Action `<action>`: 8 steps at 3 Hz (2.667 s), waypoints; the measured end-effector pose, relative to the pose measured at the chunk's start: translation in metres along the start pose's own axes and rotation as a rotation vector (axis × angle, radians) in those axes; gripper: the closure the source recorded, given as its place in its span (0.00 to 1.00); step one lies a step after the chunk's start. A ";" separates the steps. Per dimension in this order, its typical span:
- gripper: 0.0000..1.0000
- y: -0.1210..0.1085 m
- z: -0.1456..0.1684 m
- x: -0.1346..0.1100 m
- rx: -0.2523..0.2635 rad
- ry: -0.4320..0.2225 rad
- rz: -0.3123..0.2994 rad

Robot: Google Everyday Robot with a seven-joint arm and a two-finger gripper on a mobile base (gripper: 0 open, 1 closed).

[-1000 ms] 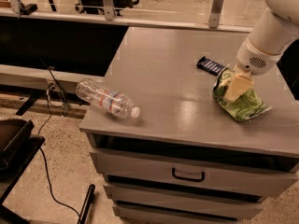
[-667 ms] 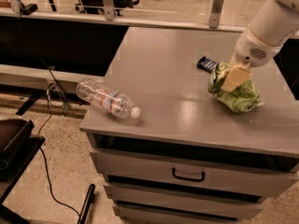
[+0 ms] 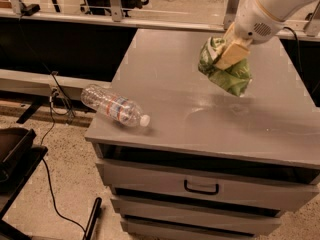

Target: Move green jalapeno chip bag near water bottle

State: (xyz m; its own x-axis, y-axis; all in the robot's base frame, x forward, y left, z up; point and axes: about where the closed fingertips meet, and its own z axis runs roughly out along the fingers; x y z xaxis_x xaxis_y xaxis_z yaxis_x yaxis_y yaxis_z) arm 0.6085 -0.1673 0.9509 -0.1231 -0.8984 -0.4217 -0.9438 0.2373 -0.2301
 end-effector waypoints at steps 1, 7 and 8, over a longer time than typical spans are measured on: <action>0.84 -0.005 0.008 -0.049 0.004 -0.064 -0.095; 0.00 0.018 0.105 -0.104 -0.107 -0.137 -0.184; 0.00 0.016 0.089 -0.062 -0.113 -0.152 -0.187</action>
Offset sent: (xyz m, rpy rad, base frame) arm 0.0408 0.1246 0.0054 0.0084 -0.0851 0.2035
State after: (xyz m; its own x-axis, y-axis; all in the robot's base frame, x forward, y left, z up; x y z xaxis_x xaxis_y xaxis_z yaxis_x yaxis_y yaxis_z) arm 0.6279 -0.0747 0.8957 0.0958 -0.8548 -0.5101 -0.9752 0.0222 -0.2203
